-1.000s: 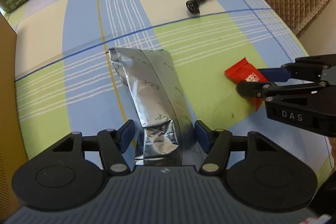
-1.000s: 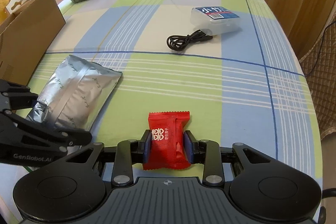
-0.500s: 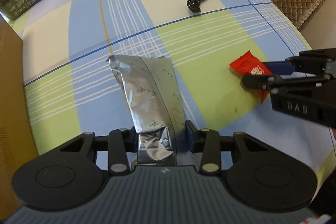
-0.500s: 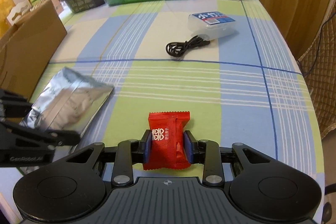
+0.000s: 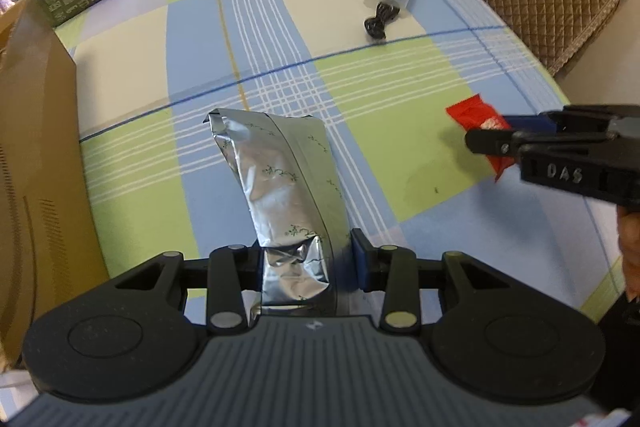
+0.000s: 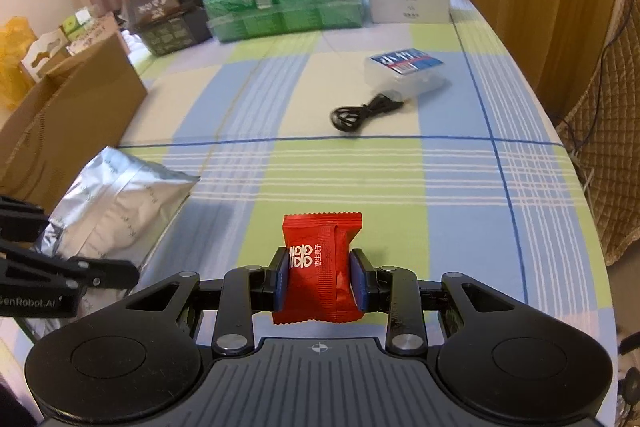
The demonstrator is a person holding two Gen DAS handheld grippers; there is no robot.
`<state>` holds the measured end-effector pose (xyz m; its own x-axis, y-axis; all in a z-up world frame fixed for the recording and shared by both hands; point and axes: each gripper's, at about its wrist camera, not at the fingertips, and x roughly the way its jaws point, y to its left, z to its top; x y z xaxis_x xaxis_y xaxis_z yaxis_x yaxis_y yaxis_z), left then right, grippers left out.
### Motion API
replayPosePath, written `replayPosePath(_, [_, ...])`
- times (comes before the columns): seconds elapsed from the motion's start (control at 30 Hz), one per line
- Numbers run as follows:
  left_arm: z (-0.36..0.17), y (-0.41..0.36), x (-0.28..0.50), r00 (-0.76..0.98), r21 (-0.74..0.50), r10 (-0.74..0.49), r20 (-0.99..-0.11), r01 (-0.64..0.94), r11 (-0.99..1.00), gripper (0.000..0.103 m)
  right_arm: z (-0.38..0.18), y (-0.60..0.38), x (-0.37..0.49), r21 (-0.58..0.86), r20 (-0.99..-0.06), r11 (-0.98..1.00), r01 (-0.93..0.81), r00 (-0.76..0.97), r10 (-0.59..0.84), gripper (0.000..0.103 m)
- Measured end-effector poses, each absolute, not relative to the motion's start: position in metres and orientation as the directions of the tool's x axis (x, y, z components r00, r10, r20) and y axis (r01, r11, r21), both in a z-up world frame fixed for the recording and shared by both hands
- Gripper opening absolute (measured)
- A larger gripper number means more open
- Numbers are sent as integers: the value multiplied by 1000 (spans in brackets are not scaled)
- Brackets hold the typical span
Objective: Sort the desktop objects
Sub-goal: 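Lift the foil packet and red candy packet and carry them toward the cardboard box, then carry the foil packet with the left gripper while the right carries the candy packet over the box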
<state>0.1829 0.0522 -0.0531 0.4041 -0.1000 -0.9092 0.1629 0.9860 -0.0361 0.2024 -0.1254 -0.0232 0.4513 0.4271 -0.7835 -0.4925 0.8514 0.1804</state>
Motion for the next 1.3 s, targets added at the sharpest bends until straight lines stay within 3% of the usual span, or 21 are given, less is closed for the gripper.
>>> replayPosePath(0.73, [33,75,115,549,-37,-107,-829,136,990,34,67,-92,129,171,-690,802,-573,511,513,29])
replayPosePath(1.3, [73,137,57,622,-4,-40,-782,59,998,34,95,-22,86,130,-661,718,-684,480,577,29])
